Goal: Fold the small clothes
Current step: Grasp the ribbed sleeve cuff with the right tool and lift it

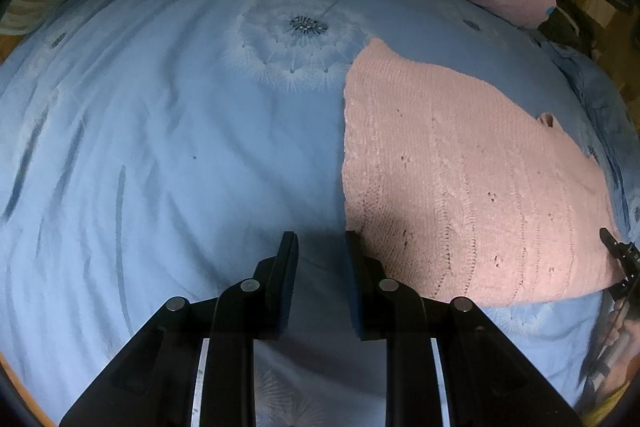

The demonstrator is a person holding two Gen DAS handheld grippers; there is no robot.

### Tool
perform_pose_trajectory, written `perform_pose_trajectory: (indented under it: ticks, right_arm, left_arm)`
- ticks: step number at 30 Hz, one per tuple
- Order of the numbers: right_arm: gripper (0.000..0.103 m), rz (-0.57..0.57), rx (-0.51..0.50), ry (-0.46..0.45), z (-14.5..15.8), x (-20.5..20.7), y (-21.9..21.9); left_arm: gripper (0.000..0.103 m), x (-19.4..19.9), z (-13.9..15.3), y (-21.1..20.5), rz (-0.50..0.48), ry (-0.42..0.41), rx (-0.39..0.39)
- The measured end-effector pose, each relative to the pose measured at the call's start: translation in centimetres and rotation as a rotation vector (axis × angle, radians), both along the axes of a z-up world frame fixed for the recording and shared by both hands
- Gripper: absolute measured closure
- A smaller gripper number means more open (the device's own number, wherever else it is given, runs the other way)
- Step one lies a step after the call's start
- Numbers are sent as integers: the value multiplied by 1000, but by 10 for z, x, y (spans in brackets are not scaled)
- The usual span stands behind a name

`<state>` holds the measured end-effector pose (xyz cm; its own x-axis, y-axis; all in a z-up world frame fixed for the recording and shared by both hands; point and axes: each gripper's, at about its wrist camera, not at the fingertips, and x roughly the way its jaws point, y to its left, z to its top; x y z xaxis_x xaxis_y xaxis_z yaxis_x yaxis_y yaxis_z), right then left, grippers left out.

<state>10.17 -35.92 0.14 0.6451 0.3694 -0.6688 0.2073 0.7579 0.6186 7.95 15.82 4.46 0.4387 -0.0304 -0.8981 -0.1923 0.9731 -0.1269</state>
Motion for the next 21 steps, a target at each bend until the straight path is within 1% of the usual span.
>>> perform_pose_trajectory:
  ticks: [2,6,11,14,18,21]
  right_arm:
    - [71,4,12,0,1,0,-1]
    - [72,23,31,-5,4,1,0]
    - [75,10,70,-21,11,-1,-2]
    - [76,17,57,-35,23,-1,4]
    - [78,50,7,-54,50,1,21]
    - [78,63,14,-84,69,2,34]
  left_arm:
    - [87,0,1,-1,-4,-1,10]
    - [87,2,2,-3,-7,-3,25]
    - [87,3,2,-2,-6,-3,18]
    - [87,1,1,-1,-5,-4,15]
    - [87,2,-1,-1,-12,4,18]
    - [87,2,1,2,-4,-1,4]
